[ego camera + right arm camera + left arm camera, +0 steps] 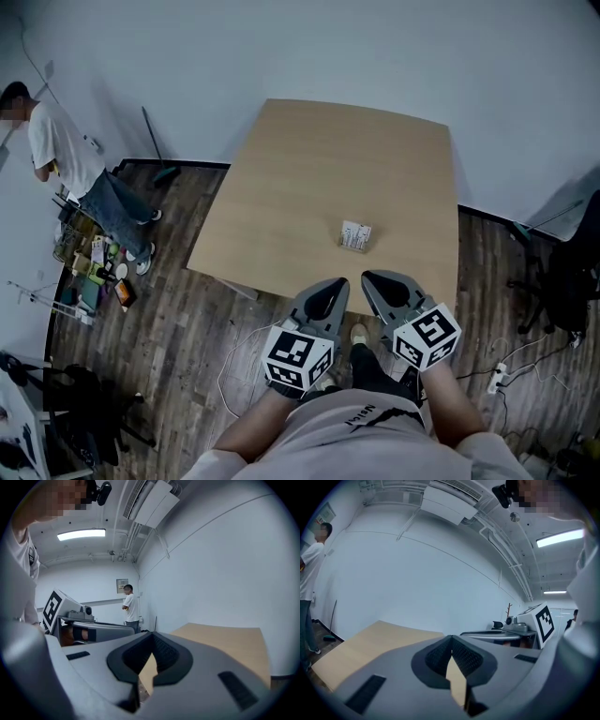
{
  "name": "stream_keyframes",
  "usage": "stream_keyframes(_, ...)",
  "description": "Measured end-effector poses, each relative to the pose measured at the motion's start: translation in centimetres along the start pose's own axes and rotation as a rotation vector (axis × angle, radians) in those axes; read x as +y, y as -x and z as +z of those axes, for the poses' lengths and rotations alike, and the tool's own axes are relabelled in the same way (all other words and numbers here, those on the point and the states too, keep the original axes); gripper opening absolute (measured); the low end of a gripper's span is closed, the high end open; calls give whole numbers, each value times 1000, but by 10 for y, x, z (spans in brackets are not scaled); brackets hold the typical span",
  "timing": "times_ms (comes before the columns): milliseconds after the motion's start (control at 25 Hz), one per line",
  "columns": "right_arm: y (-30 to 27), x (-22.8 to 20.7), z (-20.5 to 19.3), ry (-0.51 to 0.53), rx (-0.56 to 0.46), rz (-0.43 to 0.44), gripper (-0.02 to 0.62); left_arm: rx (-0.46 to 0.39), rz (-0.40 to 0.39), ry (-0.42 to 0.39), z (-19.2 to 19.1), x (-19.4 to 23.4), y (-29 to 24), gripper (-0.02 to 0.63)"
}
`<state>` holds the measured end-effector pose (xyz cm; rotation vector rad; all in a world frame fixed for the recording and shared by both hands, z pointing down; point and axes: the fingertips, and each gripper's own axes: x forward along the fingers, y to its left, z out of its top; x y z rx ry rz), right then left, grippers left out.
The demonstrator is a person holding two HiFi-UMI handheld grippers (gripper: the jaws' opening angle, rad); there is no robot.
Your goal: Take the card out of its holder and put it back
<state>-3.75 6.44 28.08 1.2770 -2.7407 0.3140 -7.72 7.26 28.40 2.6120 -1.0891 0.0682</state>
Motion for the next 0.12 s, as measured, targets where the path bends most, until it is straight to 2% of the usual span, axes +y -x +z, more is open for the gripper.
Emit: stream_keyframes(120, 2, -1, -1, 4, -2, 5, 14, -1, -3, 0, -2, -3, -2, 12)
